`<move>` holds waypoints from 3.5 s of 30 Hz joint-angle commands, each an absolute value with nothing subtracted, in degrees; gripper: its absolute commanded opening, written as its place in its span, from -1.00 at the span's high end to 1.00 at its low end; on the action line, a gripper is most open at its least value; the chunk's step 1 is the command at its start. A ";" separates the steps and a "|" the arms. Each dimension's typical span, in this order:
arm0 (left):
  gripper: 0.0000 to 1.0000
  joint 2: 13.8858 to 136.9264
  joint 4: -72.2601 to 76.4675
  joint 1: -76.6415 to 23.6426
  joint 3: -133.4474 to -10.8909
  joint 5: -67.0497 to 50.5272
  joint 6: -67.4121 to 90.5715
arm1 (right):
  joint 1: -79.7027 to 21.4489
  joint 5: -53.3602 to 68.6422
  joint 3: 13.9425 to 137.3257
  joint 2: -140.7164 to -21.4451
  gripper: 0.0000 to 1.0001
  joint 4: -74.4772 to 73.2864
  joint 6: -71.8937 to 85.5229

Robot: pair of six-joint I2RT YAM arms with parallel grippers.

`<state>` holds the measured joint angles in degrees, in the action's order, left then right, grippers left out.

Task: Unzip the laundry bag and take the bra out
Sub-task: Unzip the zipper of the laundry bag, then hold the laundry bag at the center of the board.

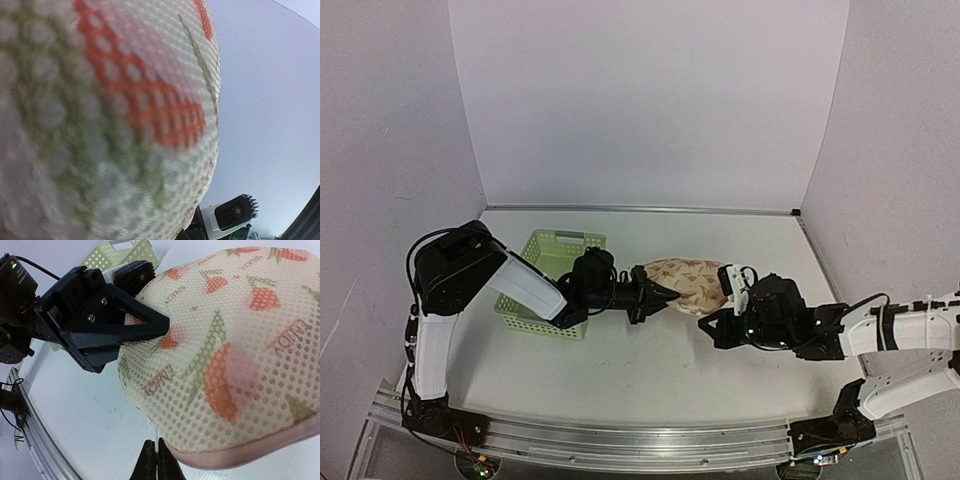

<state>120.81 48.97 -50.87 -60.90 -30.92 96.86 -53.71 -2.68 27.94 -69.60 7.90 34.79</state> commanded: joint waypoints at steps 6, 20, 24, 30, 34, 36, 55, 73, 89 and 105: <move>1.00 123.31 51.06 -49.83 -65.54 -38.46 92.17 | -52.54 -10.72 25.56 -60.11 1.00 -5.10 33.52; 1.00 124.26 33.81 -47.22 -70.50 -45.18 75.59 | -51.15 -15.16 26.63 -53.84 1.00 -15.18 33.35; 1.00 125.54 29.70 -46.46 -74.05 -48.20 71.02 | -51.11 -12.36 26.47 -53.66 1.00 -15.61 33.83; 1.00 127.08 16.86 -45.28 -81.38 -49.36 61.50 | -51.15 -2.98 24.56 -55.20 1.00 -8.77 34.56; 0.97 127.71 -0.98 -43.47 -90.00 -44.34 50.57 | -51.45 -0.50 23.89 -58.49 1.00 -3.96 36.66; 0.70 127.96 -10.50 -43.29 -95.23 -39.98 44.88 | -51.94 0.87 23.89 -60.25 1.00 -0.81 38.00; -0.51 116.82 -21.09 -40.52 -93.30 -31.77 40.24 | -52.44 -3.53 36.66 -81.51 1.00 12.69 47.19; -0.60 105.48 9.42 -41.54 -66.19 -36.58 68.91 | -52.47 -4.06 46.63 -91.86 1.00 15.41 46.17; -0.58 111.88 16.00 -44.24 -69.64 -36.52 77.13 | -52.59 -0.48 45.14 -90.96 1.00 19.43 43.37; 0.44 114.72 16.08 -44.38 -71.27 -35.12 78.28 | -53.08 2.36 40.88 -88.16 1.00 20.95 42.79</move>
<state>114.13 13.54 -44.21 -68.69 -35.64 78.26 -52.51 1.17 42.26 -91.68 16.75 43.48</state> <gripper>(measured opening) 0.362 0.023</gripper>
